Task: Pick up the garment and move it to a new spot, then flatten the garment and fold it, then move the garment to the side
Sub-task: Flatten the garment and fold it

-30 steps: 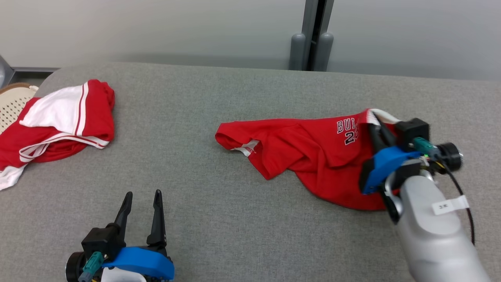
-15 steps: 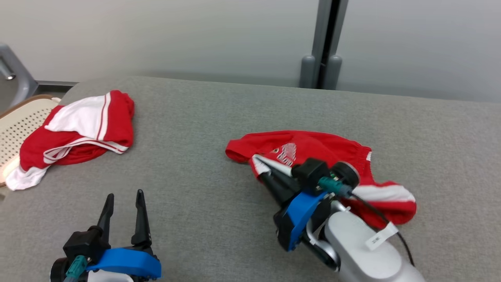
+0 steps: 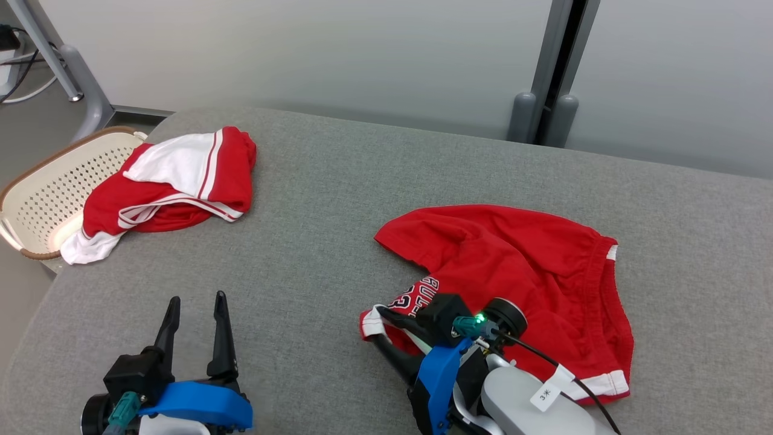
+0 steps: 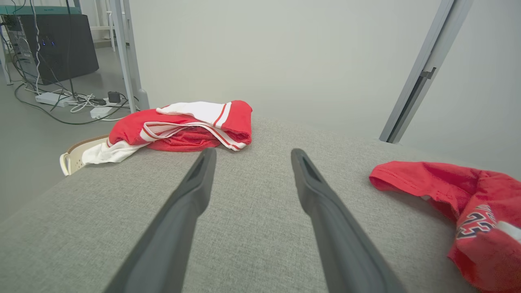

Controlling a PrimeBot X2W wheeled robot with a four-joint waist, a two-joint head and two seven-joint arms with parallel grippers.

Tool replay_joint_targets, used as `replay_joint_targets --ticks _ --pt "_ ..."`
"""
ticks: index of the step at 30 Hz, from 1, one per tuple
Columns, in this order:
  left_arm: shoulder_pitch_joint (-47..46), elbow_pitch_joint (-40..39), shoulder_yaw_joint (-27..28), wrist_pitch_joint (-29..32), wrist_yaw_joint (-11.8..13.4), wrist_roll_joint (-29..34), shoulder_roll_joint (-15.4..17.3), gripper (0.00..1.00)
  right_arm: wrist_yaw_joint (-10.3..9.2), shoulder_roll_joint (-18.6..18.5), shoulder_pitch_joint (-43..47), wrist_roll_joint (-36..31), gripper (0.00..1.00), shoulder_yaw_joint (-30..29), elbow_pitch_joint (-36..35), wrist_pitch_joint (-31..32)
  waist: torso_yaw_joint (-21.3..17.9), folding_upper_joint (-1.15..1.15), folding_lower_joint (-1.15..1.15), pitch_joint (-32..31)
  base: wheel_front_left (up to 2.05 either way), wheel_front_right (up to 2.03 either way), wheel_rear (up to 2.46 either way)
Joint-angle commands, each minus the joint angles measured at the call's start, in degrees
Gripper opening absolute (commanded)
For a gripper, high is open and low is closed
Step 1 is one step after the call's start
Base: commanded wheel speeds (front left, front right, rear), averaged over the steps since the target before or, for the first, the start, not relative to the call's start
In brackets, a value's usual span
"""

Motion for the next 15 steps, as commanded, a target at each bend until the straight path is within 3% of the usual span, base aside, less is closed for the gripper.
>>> replay_joint_targets --ticks 1,11,15 --pt "-0.5 0.1 -0.6 -0.2 -0.3 0.0 -0.1 1.00 0.01 -0.1 0.8 0.8 1.00 0.6 0.1 -0.3 0.1 0.00 0.00 0.1 0.00 0.00 0.00" --pt "0.0 0.3 -2.0 -0.2 -0.6 -0.3 -0.2 1.00 0.00 -0.1 3.5 0.3 1.00 3.1 -1.4 -1.6 -3.1 0.00 0.00 -0.3 0.00 0.00 0.00" --pt "-0.2 0.0 -2.6 -0.2 -0.5 0.0 -0.2 1.00 0.00 -0.1 5.1 -0.5 1.00 0.7 -2.1 -3.4 -4.8 0.00 0.00 -0.3 0.00 0.00 0.00"
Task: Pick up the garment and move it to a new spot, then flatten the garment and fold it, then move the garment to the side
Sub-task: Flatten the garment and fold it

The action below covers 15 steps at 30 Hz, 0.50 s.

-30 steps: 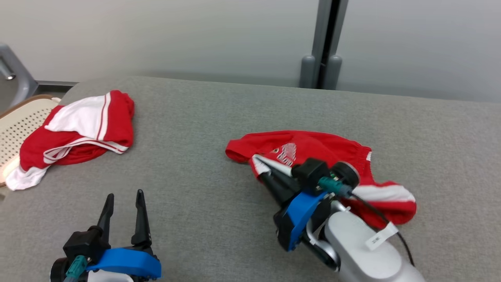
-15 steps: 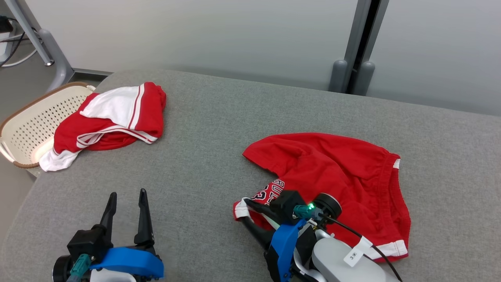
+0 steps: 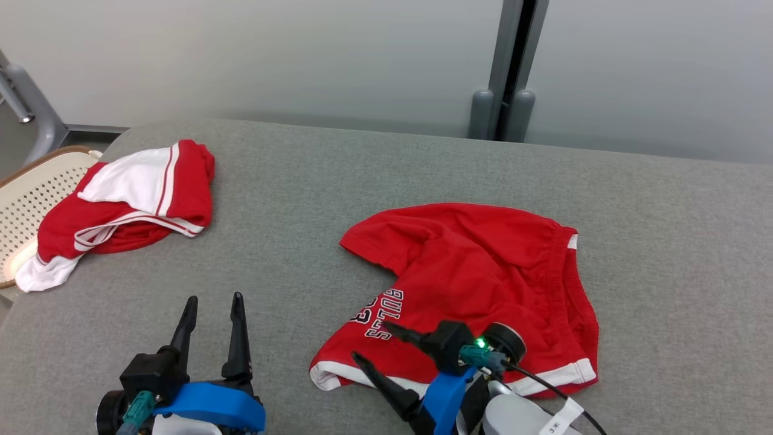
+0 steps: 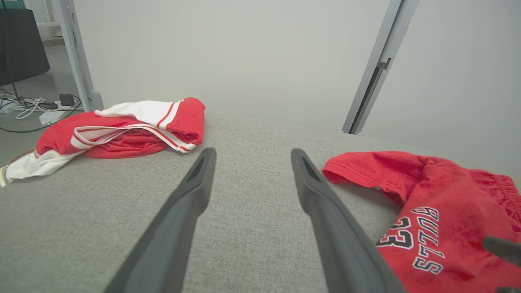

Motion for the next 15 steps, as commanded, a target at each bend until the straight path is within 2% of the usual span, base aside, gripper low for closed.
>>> replay_joint_targets --ticks 1,6,15 --pt "-0.2 -0.4 -0.5 -0.2 -0.2 0.4 -0.1 1.00 -0.01 -0.2 0.9 -0.7 1.00 -2.2 -0.3 -1.6 -0.9 0.00 0.01 -0.2 0.00 0.00 0.00" --pt "-0.3 -0.3 -1.8 -0.2 -0.2 0.3 -0.1 1.00 -0.01 -0.2 2.4 -4.3 1.00 -11.2 0.4 -5.1 -2.8 0.00 0.01 -0.4 0.00 0.00 0.00" --pt "1.2 -0.1 -2.4 -0.2 0.5 -0.8 -0.1 1.00 -0.01 -0.1 9.9 -14.8 1.00 -34.7 -2.7 -7.2 -4.8 0.00 0.01 -1.9 0.00 0.00 0.00"
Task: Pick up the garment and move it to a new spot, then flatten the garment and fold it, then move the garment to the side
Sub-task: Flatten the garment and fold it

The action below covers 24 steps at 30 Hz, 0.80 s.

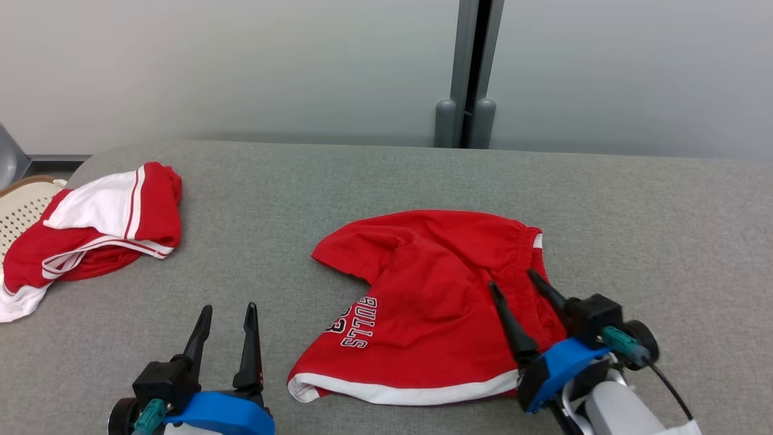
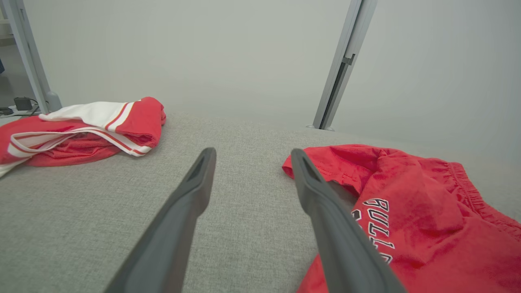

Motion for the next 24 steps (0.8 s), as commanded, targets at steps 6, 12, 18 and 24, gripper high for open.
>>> replay_joint_targets --ticks 6,12,18,24 --pt "3.4 -0.4 1.2 -0.2 0.8 -0.9 0.0 1.00 0.01 -0.1 9.2 -5.4 1.00 -12.2 -8.7 -0.3 -1.5 0.00 0.00 -1.7 0.00 0.00 0.00" --pt "5.4 -1.0 1.9 -0.2 1.0 -1.5 0.0 1.00 0.01 -0.1 13.3 -5.2 1.00 -14.7 -12.7 -0.3 -1.9 0.00 0.00 -2.0 0.00 0.00 0.00" --pt "6.2 -1.4 1.9 -0.2 1.1 -1.8 0.0 1.00 0.01 -0.1 14.9 -4.3 1.00 -15.1 -13.5 -0.3 -2.0 0.00 0.00 -2.4 0.00 0.00 0.00" --pt "6.0 -1.3 1.4 -0.2 0.9 -1.2 0.0 1.00 0.01 -0.1 14.9 -4.5 1.00 -15.3 -12.0 -0.3 -1.8 0.00 0.00 -2.4 0.00 0.00 0.00"
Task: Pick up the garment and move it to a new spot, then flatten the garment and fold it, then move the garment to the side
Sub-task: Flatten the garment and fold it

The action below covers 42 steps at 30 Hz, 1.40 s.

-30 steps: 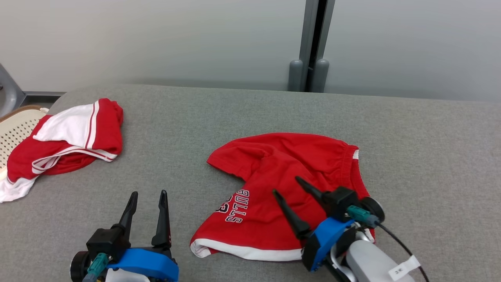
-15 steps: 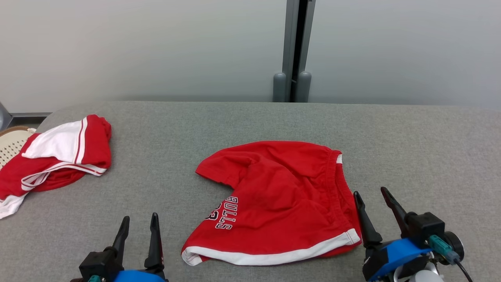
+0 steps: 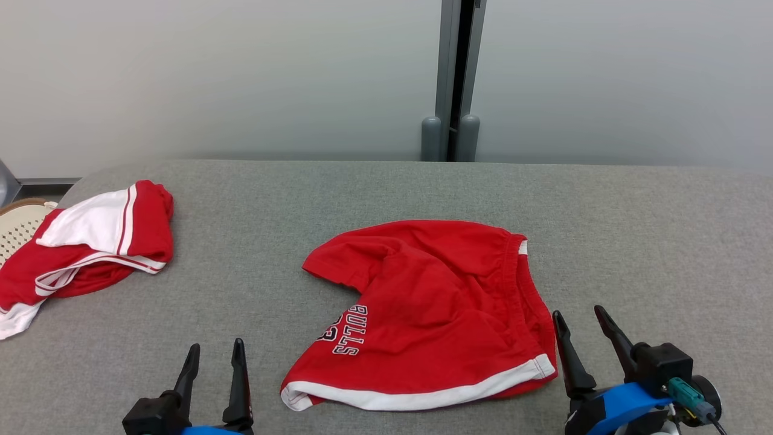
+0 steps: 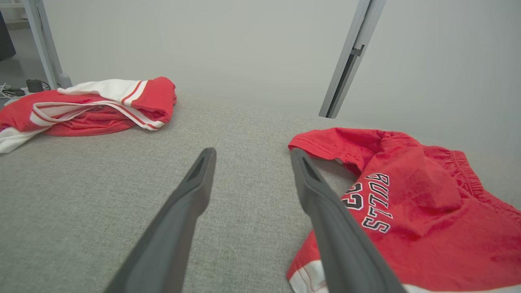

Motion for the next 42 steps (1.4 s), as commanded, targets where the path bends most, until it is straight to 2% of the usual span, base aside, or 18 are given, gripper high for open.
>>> replay_joint_targets --ticks 1,8,12,24,28,38,41,42 --pt "0.0 -0.1 -0.1 -0.2 0.0 0.4 0.0 1.00 0.01 -0.1 0.8 -0.1 1.00 -0.2 0.3 -0.2 0.1 0.00 0.00 0.0 0.00 0.00 0.00" --pt "-0.8 0.0 0.0 -0.2 -0.2 0.5 0.0 1.00 0.01 -0.1 -0.4 -1.0 1.00 -0.4 1.6 -0.2 0.3 0.00 0.00 0.3 0.00 0.00 0.00" --pt "-1.2 0.1 -0.2 -0.2 -0.2 0.6 0.0 1.00 0.01 0.0 -1.6 -2.0 1.00 1.7 3.4 0.8 0.7 0.00 0.00 0.7 0.00 0.00 0.00" --pt "-1.7 0.0 -0.4 -0.2 -0.4 0.5 0.0 1.00 0.00 -1.0 -1.5 -6.0 1.00 5.7 4.1 16.2 2.3 0.00 0.00 2.6 0.00 0.00 0.00" --pt "-2.1 -0.3 -0.6 -0.2 -0.3 0.3 0.0 1.00 0.00 -2.6 0.0 -4.1 1.00 7.4 0.8 20.0 3.0 0.00 0.00 3.4 0.00 0.00 0.00" --pt "-2.5 -0.6 -0.7 -0.2 0.0 -0.1 -0.1 1.00 0.00 -11.2 5.0 1.2 1.00 12.5 -12.1 33.1 3.5 0.00 0.00 4.7 0.00 0.00 0.00" --pt "-2.7 -0.6 -0.9 -0.2 0.2 -0.2 -0.1 1.00 0.01 -11.7 5.2 2.4 1.00 13.2 -13.4 34.5 3.7 0.00 0.00 4.9 0.00 0.00 0.00" --pt "-2.8 -0.5 -0.9 -0.2 0.1 -0.2 -0.1 1.00 0.01 -12.0 5.1 2.7 0.86 13.5 -13.5 34.7 3.8 0.00 0.00 5.0 0.00 0.00 0.00"
